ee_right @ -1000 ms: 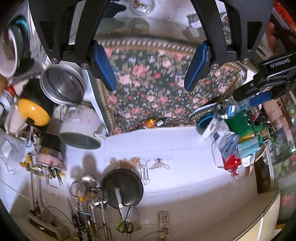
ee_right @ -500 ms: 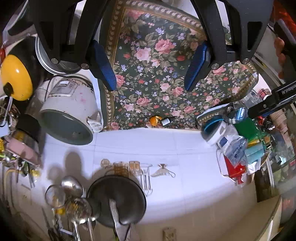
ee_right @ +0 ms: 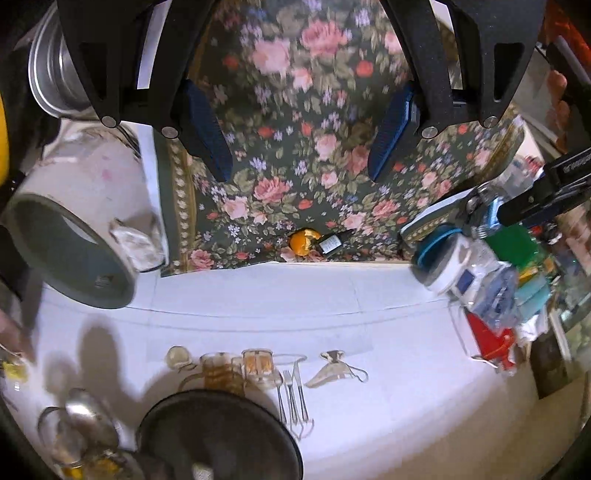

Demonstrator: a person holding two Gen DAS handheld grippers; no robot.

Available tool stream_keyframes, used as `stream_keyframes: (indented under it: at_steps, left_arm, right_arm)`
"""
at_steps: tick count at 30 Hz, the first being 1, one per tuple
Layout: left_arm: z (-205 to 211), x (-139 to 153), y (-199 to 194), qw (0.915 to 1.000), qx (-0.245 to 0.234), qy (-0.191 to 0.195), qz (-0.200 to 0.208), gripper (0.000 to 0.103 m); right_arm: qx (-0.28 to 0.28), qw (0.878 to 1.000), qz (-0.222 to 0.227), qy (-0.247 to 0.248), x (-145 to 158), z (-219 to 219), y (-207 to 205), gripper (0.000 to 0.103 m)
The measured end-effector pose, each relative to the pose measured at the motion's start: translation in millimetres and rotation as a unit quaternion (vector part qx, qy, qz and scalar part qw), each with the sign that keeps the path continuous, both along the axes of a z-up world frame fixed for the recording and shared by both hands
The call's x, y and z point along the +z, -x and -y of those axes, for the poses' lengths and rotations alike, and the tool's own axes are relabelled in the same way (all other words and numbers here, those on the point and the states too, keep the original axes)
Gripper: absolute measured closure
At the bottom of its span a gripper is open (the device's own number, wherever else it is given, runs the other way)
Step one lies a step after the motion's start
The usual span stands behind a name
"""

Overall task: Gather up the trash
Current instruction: 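Grasp the orange peel with the right gripper while the left gripper approaches the green bottle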

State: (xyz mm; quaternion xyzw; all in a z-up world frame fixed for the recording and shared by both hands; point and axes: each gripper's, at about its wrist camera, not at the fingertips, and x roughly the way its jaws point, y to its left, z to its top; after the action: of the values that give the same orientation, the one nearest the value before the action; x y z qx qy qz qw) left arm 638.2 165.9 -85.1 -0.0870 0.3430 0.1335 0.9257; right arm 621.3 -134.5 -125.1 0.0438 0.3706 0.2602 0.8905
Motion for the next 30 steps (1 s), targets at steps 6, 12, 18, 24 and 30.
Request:
stream_keyframes:
  at_steps: [6,12,18,24,30]
  left_arm:
    - [-61,-29,-58,0.9991,-0.023,0.028,-0.02,0.013]
    - [-118,-74,-116,0.9966,-0.044,0.051,-0.048,0.013]
    - [-147,-125,-171,0.9922,-0.069,0.062,-0.083,0.013]
    - [-151,-169,-216,0.982,-0.114,0.085,-0.124,0.013]
    - [-142,-200,-254,0.9719,-0.151,0.1,-0.151,0.013]
  right_arm:
    - [-0.013,0.999,-0.032,0.017,-31,-56,-68,0.03]
    - [-0.03,0.996,-0.083,0.02,-83,-108,-147,0.031]
    - [-0.047,0.99,-0.128,0.017,-129,-142,-210,0.034]
    - [-0.071,0.98,-0.183,0.025,-172,-158,-254,0.059]
    - [-0.069,0.979,-0.186,0.042,-180,-158,-252,0.091]
